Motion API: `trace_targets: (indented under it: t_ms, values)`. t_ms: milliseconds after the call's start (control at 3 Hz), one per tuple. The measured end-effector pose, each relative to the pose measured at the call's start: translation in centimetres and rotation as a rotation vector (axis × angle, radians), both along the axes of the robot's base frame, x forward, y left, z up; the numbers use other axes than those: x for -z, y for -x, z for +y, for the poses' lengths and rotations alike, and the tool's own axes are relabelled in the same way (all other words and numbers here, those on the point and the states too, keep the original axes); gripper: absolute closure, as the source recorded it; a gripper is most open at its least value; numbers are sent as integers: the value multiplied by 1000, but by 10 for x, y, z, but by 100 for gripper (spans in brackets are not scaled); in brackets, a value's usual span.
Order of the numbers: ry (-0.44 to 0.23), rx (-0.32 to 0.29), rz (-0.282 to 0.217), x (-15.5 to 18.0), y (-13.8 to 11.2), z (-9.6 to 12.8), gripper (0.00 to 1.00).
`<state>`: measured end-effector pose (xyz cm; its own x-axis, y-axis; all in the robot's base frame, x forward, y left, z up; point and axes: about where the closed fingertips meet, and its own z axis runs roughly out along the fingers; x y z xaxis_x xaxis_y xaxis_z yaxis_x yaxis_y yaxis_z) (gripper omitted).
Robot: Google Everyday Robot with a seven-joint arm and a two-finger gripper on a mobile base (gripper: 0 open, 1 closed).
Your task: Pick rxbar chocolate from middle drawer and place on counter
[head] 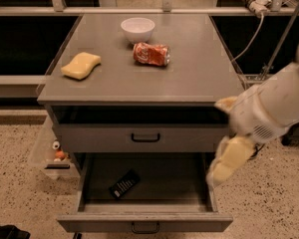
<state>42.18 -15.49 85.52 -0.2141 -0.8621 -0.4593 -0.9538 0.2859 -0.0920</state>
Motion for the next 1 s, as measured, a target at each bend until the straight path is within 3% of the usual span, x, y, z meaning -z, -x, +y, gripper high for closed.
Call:
trace_targets:
  t_ms: [333,667,1000]
  values:
    - [-85,-17,104,96,5,53,0]
    - [-113,11,108,139,1,65,0]
    - [-119,36,106,142,1,69,0]
